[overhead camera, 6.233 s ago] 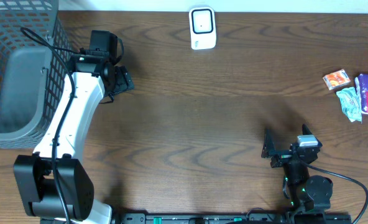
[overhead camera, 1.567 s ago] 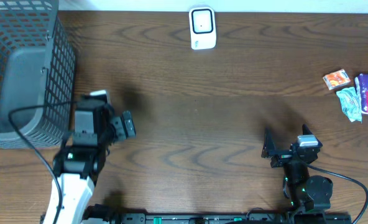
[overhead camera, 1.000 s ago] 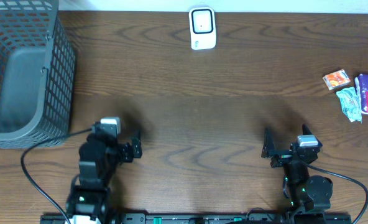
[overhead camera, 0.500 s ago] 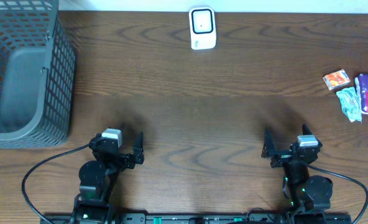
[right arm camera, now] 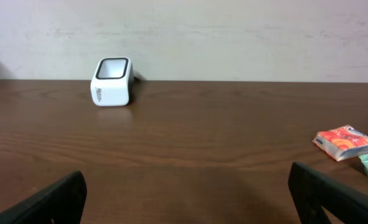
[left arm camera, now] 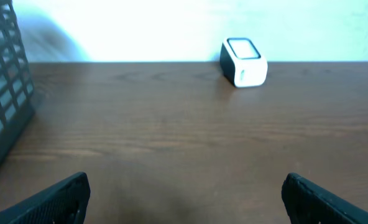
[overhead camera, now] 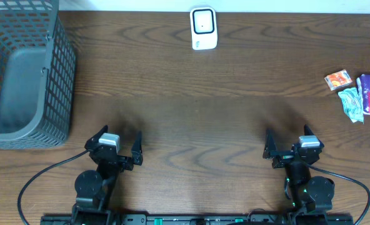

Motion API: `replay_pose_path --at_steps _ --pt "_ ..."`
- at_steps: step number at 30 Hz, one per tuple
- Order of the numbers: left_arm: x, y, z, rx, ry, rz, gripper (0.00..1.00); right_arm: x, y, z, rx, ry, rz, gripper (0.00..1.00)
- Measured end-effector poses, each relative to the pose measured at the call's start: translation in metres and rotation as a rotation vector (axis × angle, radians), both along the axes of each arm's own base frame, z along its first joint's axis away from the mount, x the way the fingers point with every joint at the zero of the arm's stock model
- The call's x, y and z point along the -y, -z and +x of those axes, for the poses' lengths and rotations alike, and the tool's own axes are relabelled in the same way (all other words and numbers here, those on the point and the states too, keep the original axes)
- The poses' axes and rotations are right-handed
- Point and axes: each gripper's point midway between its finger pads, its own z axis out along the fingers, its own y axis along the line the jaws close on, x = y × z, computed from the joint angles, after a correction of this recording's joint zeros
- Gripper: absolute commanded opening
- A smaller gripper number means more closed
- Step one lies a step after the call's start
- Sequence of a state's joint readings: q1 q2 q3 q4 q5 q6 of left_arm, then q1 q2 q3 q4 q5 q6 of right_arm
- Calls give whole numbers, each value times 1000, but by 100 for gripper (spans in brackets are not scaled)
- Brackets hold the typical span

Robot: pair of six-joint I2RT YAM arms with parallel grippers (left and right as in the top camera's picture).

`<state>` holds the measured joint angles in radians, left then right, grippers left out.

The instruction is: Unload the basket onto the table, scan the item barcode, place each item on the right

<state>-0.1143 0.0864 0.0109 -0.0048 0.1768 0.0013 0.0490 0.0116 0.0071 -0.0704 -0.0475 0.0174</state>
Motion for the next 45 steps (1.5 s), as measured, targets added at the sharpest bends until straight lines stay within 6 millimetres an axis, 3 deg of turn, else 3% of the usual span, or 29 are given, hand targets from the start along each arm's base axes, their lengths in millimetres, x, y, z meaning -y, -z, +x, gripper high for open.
replay_pose_path --at_steps 13,45 --pt "-4 -16 -2 68 -22 -4 98 0 0 0 0 0 0 99" --pt "-22 -14 0 56 -129 11 98 0 0 0 0 0 0 99"
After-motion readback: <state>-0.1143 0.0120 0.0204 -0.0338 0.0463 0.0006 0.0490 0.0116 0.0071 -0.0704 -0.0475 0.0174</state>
